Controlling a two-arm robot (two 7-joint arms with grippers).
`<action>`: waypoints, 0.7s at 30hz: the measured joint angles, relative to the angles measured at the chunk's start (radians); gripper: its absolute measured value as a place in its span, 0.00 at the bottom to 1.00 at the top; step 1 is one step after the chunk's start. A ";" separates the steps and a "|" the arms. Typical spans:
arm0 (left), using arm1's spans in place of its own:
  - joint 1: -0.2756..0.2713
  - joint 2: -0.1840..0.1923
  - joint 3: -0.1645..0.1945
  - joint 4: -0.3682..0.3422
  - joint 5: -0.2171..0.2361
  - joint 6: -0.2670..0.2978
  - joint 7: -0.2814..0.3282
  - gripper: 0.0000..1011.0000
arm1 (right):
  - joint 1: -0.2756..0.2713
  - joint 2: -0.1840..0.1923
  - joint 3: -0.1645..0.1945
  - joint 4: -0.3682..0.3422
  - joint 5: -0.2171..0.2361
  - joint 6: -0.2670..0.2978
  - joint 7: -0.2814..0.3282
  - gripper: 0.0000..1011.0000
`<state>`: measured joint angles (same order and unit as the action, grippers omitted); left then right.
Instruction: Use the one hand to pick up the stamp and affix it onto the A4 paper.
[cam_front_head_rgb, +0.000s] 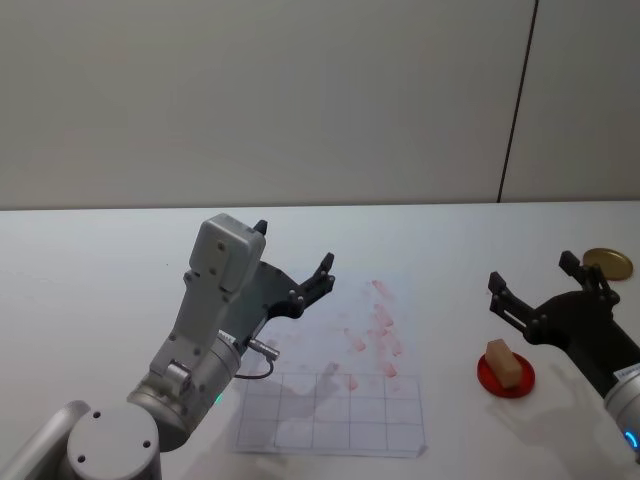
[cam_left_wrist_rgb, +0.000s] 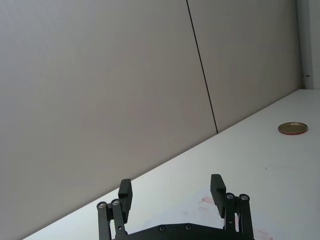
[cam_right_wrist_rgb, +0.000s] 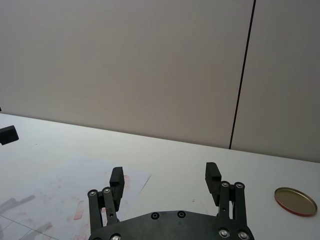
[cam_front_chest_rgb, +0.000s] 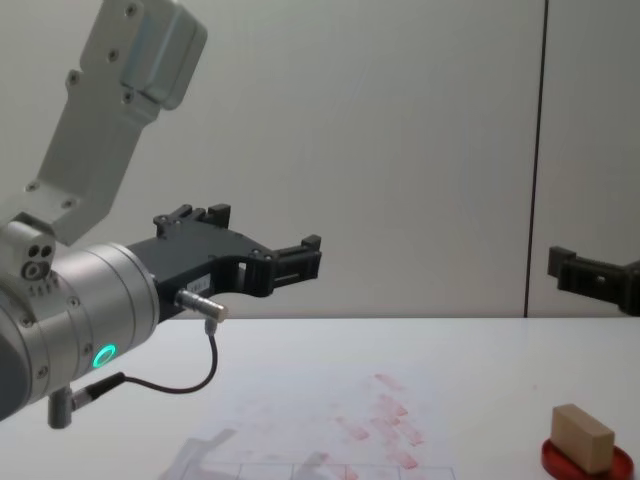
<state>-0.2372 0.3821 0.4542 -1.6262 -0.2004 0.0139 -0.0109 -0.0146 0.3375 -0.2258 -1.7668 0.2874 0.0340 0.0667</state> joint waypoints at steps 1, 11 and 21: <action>0.000 0.000 0.000 0.000 0.000 0.000 0.000 0.98 | 0.000 0.000 0.000 0.000 0.000 0.000 0.000 0.99; 0.000 0.000 0.000 0.000 0.000 0.000 0.000 0.98 | 0.000 0.000 0.000 0.000 0.000 0.000 0.000 0.99; 0.000 0.000 0.000 0.000 0.000 0.000 0.000 0.98 | 0.000 0.000 0.000 0.000 0.000 0.000 0.000 0.99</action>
<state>-0.2372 0.3821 0.4542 -1.6262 -0.2004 0.0139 -0.0110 -0.0146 0.3375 -0.2258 -1.7668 0.2873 0.0340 0.0667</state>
